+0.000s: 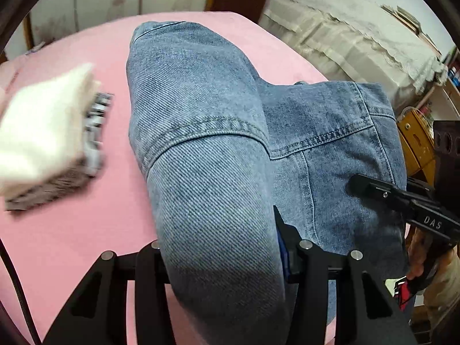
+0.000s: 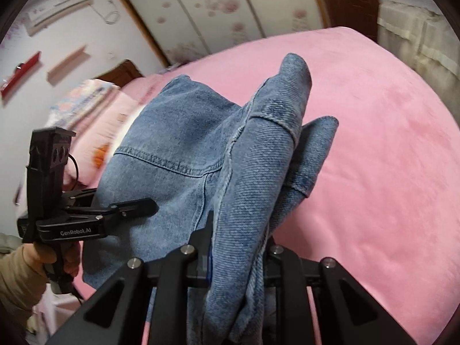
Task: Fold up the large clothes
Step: 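Lift the denim bundle with both tools and carry it toward the clothes stack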
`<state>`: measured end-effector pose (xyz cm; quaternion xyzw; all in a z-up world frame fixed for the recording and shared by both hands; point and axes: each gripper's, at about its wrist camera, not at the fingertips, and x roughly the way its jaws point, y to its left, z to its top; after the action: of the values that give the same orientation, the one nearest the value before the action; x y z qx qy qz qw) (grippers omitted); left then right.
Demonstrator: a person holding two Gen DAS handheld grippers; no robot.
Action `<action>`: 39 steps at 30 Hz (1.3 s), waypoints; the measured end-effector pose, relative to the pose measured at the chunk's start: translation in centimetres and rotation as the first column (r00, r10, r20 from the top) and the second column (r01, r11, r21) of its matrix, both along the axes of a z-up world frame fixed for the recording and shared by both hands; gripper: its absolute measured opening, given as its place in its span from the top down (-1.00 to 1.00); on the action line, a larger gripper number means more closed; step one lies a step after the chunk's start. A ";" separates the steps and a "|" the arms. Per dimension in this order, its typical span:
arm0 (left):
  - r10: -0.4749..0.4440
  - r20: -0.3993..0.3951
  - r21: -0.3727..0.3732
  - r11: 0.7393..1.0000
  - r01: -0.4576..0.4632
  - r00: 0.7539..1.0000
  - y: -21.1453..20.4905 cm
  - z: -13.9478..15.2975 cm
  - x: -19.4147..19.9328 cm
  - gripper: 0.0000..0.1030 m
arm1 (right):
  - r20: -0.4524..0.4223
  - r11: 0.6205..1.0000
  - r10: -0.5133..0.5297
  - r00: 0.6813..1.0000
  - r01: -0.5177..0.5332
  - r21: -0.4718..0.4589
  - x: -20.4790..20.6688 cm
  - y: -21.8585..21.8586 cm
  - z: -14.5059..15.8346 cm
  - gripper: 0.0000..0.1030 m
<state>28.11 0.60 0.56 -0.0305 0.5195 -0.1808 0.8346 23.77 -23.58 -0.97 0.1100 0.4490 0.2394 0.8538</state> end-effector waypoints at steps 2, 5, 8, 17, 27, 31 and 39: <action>0.042 0.001 0.022 0.999 -0.042 0.999 4.9 2.3 0.5 0.10 | 0.012 0.999 0.029 1.000 -0.029 0.024 1.1 2.8 1.6 0.66; 0.109 0.003 0.066 0.992 -0.109 0.994 10.9 4.9 2.5 0.10 | 0.038 0.993 0.103 0.994 -0.105 0.058 4.4 8.6 3.6 0.66; 0.169 0.019 0.102 0.980 -0.170 0.985 16.8 6.8 5.4 0.09 | 0.057 0.984 0.150 0.987 -0.155 0.090 8.3 14.3 4.7 0.66; 0.243 0.055 0.213 0.945 -0.249 0.969 31.1 5.7 17.9 0.02 | 0.045 0.965 0.150 0.988 -0.157 0.208 21.3 28.4 2.6 0.65; 0.441 0.001 0.054 0.896 -0.440 0.898 38.3 -7.0 22.4 -0.83 | -0.086 0.973 0.099 0.991 -0.078 0.218 28.3 31.3 -10.3 0.51; 0.460 0.050 0.068 0.884 -0.462 0.887 37.9 -5.5 21.4 -0.83 | -0.078 0.979 0.113 0.991 -0.098 0.177 27.3 30.5 -9.2 0.43; 0.514 0.366 0.063 0.818 -0.572 0.776 34.2 2.5 14.8 -0.80 | 0.139 0.994 0.076 0.987 -0.063 -0.094 22.6 30.8 -1.3 0.39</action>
<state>42.95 34.77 3.05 -0.0770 0.3535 0.1115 0.9256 46.38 7.26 -2.26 0.0387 0.4007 0.2561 0.8788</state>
